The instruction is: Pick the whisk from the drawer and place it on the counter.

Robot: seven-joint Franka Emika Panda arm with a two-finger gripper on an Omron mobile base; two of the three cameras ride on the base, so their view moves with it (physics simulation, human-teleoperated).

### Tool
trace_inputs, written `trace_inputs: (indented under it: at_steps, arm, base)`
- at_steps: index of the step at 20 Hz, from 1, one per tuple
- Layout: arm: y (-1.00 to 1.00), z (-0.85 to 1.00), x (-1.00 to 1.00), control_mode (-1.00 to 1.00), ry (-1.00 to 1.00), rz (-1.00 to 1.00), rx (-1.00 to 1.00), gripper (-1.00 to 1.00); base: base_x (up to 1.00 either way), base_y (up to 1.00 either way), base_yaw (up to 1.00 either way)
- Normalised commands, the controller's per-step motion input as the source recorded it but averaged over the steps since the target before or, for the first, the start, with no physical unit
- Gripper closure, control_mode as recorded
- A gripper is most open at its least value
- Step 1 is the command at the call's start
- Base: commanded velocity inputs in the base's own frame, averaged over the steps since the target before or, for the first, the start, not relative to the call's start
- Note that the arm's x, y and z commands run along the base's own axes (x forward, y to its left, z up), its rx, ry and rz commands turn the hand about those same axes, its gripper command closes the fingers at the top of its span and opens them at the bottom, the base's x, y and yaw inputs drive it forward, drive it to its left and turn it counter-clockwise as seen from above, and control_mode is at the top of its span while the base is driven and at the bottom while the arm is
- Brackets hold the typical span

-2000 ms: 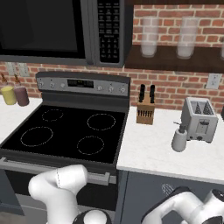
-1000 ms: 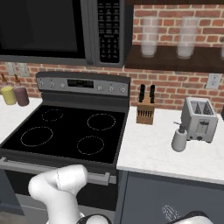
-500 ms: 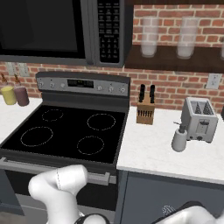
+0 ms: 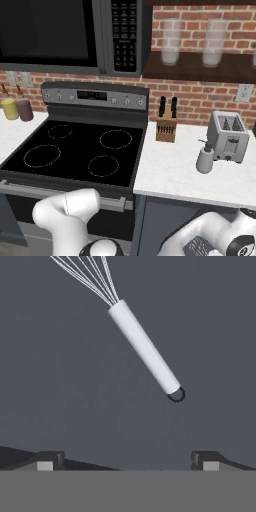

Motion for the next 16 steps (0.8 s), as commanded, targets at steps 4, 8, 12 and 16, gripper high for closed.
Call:
trace_inputs:
  at_steps: [4,8,12,16]
  arm:
    - [0.23,-0.04,0.26,-1.0,-0.01,0.23,0.0,-1.0]
    - [0.14,-0.14,0.01,-1.0,-0.03,0.26,0.0,-1.0]
    - [0.04,-0.4,0.0,-1.0,-0.08,0.2,0.01,-1.0]
    - [0.0,-0.34,0.01,-1.0,-0.15,0.08,0.07,-1.0]
  base:
    - [0.0,0.0,0.0]
    - [0.0,0.0,0.0]
    - [0.0,0.0,0.0]
    - [0.0,0.0,0.0]
